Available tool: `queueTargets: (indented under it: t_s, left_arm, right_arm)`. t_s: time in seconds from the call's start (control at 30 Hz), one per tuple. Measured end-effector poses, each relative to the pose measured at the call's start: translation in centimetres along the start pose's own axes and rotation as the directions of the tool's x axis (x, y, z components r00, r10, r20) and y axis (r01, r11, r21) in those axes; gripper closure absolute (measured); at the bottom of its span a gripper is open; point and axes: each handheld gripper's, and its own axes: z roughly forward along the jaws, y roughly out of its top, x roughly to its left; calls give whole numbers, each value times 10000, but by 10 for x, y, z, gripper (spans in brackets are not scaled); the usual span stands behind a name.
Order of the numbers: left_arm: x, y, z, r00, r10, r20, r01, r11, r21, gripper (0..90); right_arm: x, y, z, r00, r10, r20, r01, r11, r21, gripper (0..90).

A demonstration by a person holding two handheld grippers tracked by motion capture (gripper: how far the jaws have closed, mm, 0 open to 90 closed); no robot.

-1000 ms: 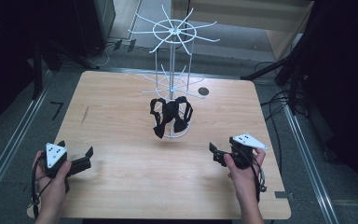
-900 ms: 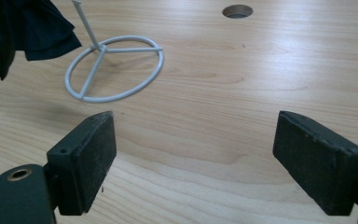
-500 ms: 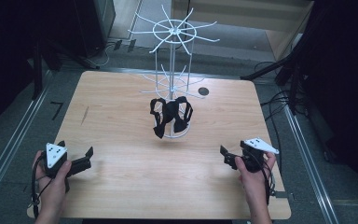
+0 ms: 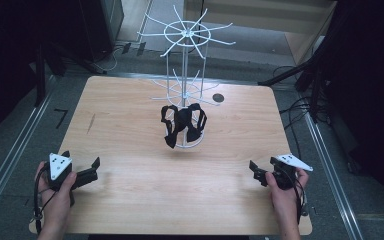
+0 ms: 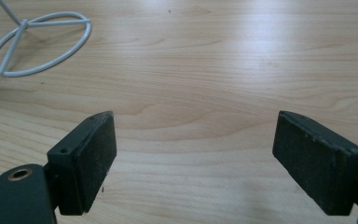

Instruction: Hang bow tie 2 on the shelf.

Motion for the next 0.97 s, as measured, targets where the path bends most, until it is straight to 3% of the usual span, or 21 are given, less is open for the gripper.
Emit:
queueTargets:
  t_s: [0.43, 0.67, 0.97]
  left_arm:
    - [0, 0, 0, 10000, -23, 14, 23, 10000, -15, 0]
    - [0, 0, 0, 10000, -60, 33, 60, 10000, -5, 0]
    - [0, 0, 0, 10000, -59, 24, 59, 10000, -2, 0]
  right_arm:
    - [-35, -20, -14, 9988, 344, 342, -340, 9994, -115, 144]
    - [-54, -33, -29, 9942, 896, 587, -885, 9959, -213, 150]
    - [-64, -41, -41, 9880, 1420, 614, -1390, 9891, -493, 158]
